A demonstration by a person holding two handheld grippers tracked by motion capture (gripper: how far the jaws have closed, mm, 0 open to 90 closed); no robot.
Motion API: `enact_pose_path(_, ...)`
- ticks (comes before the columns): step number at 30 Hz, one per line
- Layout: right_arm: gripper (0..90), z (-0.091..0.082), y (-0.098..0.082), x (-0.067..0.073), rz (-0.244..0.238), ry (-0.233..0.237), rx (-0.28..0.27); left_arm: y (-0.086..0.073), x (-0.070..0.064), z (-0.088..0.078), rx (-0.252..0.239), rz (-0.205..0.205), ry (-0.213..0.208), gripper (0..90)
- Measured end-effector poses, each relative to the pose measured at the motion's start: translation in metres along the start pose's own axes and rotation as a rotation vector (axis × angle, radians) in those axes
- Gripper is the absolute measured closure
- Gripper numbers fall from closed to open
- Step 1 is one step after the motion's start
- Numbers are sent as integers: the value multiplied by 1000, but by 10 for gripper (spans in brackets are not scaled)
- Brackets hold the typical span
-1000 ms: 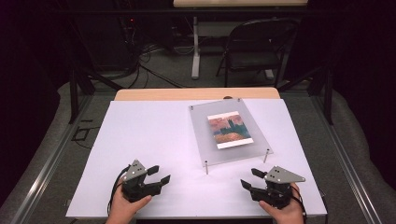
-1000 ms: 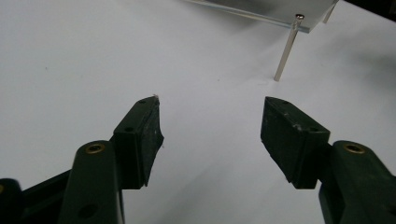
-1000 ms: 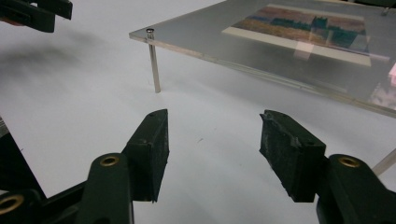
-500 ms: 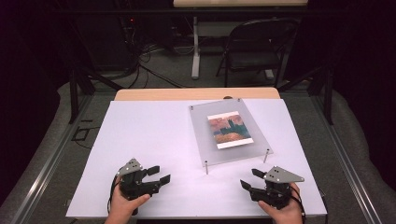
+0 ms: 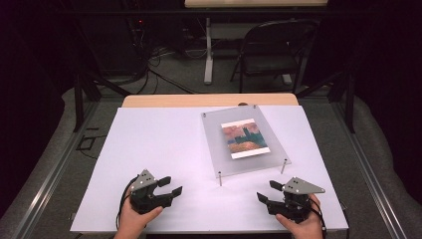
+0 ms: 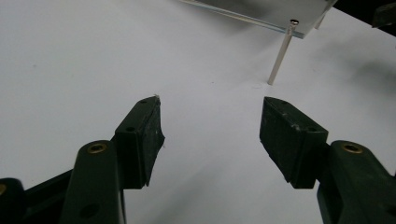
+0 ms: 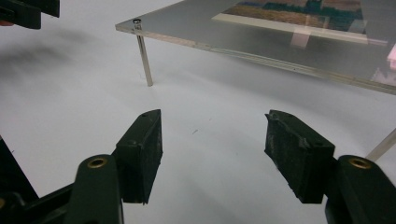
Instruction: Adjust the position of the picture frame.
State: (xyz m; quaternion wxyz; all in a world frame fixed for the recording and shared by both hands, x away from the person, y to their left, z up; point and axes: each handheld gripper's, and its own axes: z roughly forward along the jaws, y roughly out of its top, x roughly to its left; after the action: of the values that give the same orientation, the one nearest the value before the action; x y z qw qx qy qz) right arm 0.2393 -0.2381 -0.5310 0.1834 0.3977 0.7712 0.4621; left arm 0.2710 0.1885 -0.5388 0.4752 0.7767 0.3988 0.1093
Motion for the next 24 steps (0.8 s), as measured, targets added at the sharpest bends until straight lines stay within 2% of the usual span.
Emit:
enact_pose_path(1, 359, 0, 0, 0, 0, -2, -1, 0, 0, 0, 0, 0, 0, 397)
enact_pose_path(2, 356, 0, 0, 1, -2, -1, -5, 1, -2, 2, -5, -5, 23, 401)
enact_pose_path(5, 354, 0, 0, 1, -9, -5, -5, 6, -5, 6, 5, -3, 47, 408)
enact_pose_path(7, 354, -1, 1, 2, -10, -8, -5, 8, -7, 8, 2, 1, 53, 416)
enact_pose_path(14, 354, -2, 1, 0, 6, -13, -15, 23, -24, 25, 21, 6, 5, 424)
enact_pose_path(16, 354, -3, 1, 0, 4, -16, -17, 27, -30, 31, 28, 27, -2, 423)
enact_pose_path(18, 355, -3, 0, -1, 8, -17, -18, 30, -37, 40, 48, 38, -24, 415)
enact_pose_path(19, 356, -3, 0, -1, 9, -17, -20, 32, -42, 47, 62, 56, -37, 412)
enact_pose_path(23, 360, -4, 0, -3, 20, -19, -14, 33, -49, 60, 95, 70, -42, 401)
enact_pose_path(24, 362, -3, 0, -3, 25, -19, -15, 33, -51, 64, 104, 71, -59, 405)
